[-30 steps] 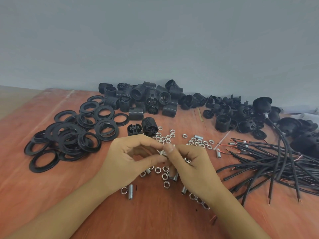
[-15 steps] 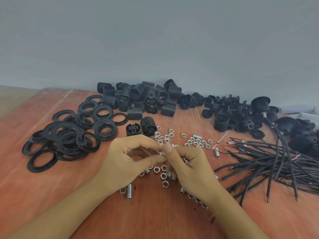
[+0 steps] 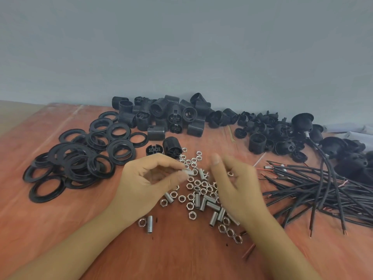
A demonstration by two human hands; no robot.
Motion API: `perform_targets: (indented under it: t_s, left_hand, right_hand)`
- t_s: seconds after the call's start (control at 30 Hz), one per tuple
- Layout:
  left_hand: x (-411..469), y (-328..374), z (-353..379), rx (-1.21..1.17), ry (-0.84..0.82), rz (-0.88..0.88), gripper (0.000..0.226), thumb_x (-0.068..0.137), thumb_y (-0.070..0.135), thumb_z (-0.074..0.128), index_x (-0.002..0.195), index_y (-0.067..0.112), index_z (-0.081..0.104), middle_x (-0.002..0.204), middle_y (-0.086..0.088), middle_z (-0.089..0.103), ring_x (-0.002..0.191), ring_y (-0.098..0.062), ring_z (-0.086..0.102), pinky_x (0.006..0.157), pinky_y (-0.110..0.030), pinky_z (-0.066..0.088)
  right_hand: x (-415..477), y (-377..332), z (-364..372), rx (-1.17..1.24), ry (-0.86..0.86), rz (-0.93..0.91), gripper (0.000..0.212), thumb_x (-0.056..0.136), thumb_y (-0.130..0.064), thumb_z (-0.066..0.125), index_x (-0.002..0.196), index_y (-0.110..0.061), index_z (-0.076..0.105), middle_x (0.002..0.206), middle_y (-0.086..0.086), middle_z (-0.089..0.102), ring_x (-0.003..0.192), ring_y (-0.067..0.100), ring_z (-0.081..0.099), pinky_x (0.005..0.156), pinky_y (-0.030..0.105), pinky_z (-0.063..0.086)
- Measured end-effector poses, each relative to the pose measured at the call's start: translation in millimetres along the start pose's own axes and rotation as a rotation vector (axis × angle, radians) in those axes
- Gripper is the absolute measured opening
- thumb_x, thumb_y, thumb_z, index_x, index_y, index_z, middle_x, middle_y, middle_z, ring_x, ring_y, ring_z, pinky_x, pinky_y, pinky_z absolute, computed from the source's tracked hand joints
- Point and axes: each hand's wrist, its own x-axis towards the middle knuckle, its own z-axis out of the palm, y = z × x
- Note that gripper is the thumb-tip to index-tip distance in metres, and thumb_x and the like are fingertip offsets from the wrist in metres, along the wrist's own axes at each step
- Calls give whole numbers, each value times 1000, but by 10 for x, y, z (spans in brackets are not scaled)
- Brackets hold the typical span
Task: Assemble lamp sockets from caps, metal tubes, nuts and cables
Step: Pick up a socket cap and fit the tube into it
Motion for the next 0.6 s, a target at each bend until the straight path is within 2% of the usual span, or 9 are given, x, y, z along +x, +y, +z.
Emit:
perform_targets:
  t_s: [0.07,0.13,0.17,0.23,0.3,0.37,0.47,0.53,0.6]
  left_hand:
    - [9,-1,-8,-29,41,-27,11,82,23,76,90,15,76,75,-6,72,60,-18,67,57,-24,55]
    - [17,-1,1,-55,78,-53,12,86,21,71,93,12,74,75,-8,70,61,-19,67,57,-24,55]
    - [21,0,10,-74,90,-71,14,87,21,68,94,11,74,77,-8,70,65,-20,68,57,-25,55]
    - [28,-14,28,-93,109,-98,17,88,21,63,97,11,73,83,-9,69,72,-22,70,58,-26,56]
    - [26,-32,32,-64,102,-111,17,87,18,62,98,13,73,87,-12,68,73,-21,71,60,-25,56]
    - [15,-55,26,-13,77,-130,17,85,24,70,98,15,73,90,-15,69,75,-19,71,67,-26,57]
    - [-16,-89,13,41,79,-196,28,74,45,74,95,26,74,95,-5,72,84,-17,69,77,-31,57]
    - [-25,-101,2,68,64,-194,29,70,49,71,93,32,73,95,0,73,84,-15,69,78,-30,57]
    - [-19,-88,-7,84,46,-199,29,70,50,71,93,33,73,96,1,73,85,-15,69,79,-32,57]
  right_hand:
    - [87,114,-174,-146,148,67,32,92,-51,46,71,-31,59,65,-8,62,56,7,53,54,27,46]
    - [135,258,-325,-297,205,167,14,90,-42,53,80,-36,60,73,-15,64,69,7,57,69,38,52]
    - [143,335,-384,-391,199,219,9,90,-39,57,88,-33,64,83,-13,65,80,15,59,78,43,51]
    - [151,461,-462,-562,172,314,20,90,-34,61,106,-24,68,100,-1,66,102,30,56,91,46,45]
    - [177,507,-509,-615,175,382,31,90,-33,63,119,-21,65,117,7,61,115,36,48,97,46,39]
    - [229,500,-541,-608,225,378,35,90,-31,64,123,-20,63,128,9,56,120,36,45,99,46,36]
    - [411,456,-548,-557,314,300,35,89,-28,64,123,-19,63,130,11,55,120,37,45,98,44,35]
    - [605,446,-503,-644,227,267,36,90,-29,62,125,-20,63,130,11,56,122,38,44,100,46,35]
    - [830,478,-444,-804,63,279,38,91,-31,59,127,-22,63,132,10,56,125,37,41,103,48,31]
